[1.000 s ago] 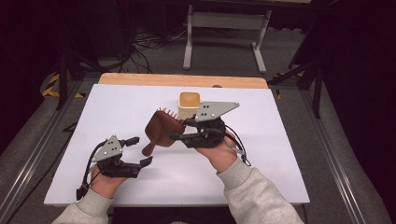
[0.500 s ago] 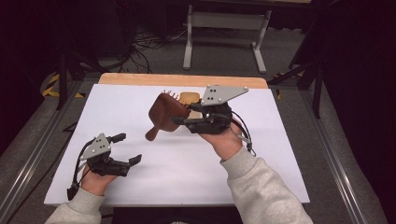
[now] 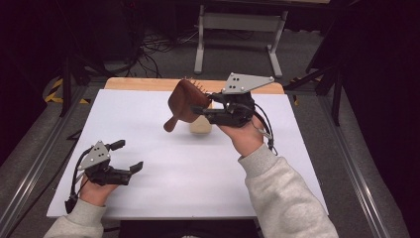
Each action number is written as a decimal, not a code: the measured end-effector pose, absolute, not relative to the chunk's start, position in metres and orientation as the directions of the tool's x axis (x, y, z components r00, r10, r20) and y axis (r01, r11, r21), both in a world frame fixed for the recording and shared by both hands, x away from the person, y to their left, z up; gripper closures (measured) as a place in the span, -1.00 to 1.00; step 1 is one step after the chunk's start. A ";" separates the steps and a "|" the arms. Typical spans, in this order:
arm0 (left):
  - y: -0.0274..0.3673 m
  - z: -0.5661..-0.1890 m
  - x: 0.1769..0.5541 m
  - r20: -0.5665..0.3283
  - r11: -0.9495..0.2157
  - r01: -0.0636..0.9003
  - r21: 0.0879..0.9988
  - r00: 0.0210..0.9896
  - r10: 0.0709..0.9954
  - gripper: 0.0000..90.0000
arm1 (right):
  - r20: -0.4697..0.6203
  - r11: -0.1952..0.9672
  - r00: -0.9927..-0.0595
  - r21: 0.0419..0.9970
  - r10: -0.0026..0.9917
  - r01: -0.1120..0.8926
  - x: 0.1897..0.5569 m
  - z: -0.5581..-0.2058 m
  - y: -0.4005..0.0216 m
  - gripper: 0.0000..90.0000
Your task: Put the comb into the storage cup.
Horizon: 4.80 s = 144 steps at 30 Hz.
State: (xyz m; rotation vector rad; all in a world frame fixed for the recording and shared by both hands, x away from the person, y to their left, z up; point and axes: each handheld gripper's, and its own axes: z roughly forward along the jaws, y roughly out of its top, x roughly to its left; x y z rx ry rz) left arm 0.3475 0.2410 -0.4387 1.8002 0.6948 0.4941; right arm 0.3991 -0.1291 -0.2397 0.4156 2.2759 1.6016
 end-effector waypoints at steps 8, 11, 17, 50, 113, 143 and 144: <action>0.244 -0.439 0.348 -0.004 -0.235 0.222 0.946 0.735 0.678 -0.94 | -0.098 0.306 -0.869 0.950 0.485 0.064 0.411 -0.233 -0.140 0.35; 0.244 -0.439 0.348 0.004 -0.242 0.219 0.945 0.734 0.679 -0.94 | -0.100 0.304 -0.857 0.950 0.506 0.069 0.415 -0.232 -0.144 0.35; 0.243 -0.439 0.347 0.002 -0.244 0.221 0.944 0.736 0.677 -0.94 | -0.099 0.291 -0.834 0.954 0.542 0.075 0.422 -0.230 -0.152 0.35; 0.243 -0.438 0.347 0.011 -0.253 0.218 0.943 0.736 0.677 -0.93 | -0.090 0.264 -0.733 0.957 0.674 0.124 0.448 -0.238 -0.180 0.35; 0.243 -0.439 0.348 0.009 -0.258 0.222 0.940 0.741 0.671 -0.93 | 0.060 0.300 -0.745 0.891 0.664 0.340 0.494 -0.308 -0.156 0.31; 0.242 -0.439 0.348 0.007 -0.259 0.224 0.940 0.743 0.669 -0.93 | -0.059 0.263 -0.668 0.942 0.742 0.209 0.487 -0.295 -0.170 -0.89; 0.242 -0.439 0.348 0.006 -0.256 0.223 0.941 0.743 0.669 -0.93 | -0.067 0.263 -0.658 0.943 0.750 0.203 0.486 -0.294 -0.171 -0.91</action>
